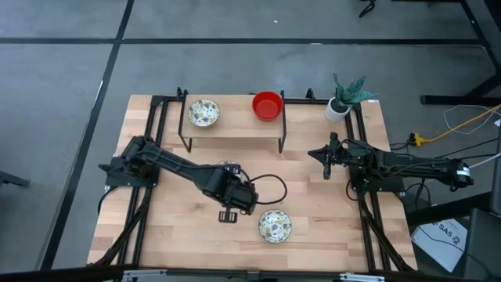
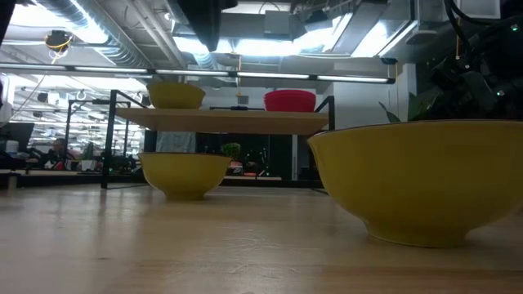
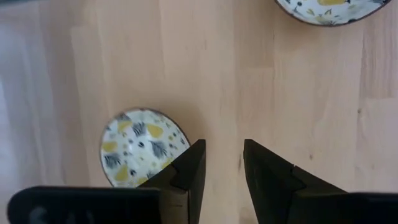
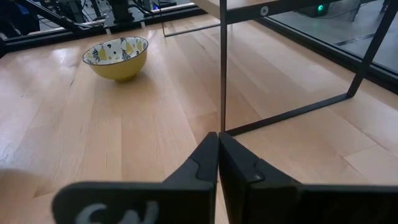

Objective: Pick & Place Mini bowls
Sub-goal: Stack the top yellow patterned bowl on the yellow patterned bowl on the shelf

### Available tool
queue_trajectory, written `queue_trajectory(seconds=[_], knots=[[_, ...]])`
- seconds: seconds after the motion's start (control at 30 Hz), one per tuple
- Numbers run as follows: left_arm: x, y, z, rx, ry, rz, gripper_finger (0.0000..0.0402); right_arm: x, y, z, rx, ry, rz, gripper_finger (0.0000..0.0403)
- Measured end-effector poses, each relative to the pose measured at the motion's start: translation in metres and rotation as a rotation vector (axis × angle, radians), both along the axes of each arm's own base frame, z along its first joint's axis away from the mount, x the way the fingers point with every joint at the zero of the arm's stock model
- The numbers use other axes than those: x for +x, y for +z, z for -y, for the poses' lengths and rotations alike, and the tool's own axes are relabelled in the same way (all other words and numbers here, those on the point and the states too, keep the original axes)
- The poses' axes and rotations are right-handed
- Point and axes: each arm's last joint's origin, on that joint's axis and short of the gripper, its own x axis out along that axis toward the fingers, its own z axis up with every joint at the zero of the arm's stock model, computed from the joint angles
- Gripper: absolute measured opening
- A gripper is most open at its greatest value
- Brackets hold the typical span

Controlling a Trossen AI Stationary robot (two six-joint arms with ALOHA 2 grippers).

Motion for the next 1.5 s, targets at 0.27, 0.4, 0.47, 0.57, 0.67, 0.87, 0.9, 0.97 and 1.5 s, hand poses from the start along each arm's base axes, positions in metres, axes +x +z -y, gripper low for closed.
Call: queue_trajectory(seconds=[0.27,0.4,0.47,0.57,0.67,0.87,0.9,0.97,1.5], knots=[[-0.012,0.0,0.022,0.043,0.007,-0.002,0.0102,0.0,0.0,0.0,0.0,0.0,0.0,0.0014],[-0.017,0.0,0.03,0.113,0.0,0.027,0.0102,0.0,0.0,0.0,0.0,0.0,0.0,0.0014],[-0.02,0.0,0.029,0.158,0.022,0.018,0.0102,0.0,0.0,0.0,0.0,0.0,0.0,0.0014],[-0.022,-0.002,0.022,0.2,0.071,-0.003,0.0102,0.0,0.0,0.0,0.0,0.0,0.0,0.0014],[-0.023,-0.011,0.012,0.2,0.124,-0.023,0.0102,0.0,0.0,0.0,0.0,0.0,0.0,0.0014],[-0.018,-0.023,0.0,0.103,0.184,0.005,0.0102,0.0,0.0,0.0,0.0,0.0,0.0,0.0014],[-0.017,-0.022,-0.001,0.097,0.188,0.019,0.0102,0.0,0.0,0.0,0.0,0.0,0.0,0.0014],[-0.014,-0.021,0.0,0.085,0.184,0.053,0.0102,0.0,0.0,0.0,0.0,0.0,0.0,0.0014],[0.008,-0.013,0.014,-0.003,0.102,0.289,0.0106,0.0,0.0,0.0,0.0,0.0,0.0,0.0014]])
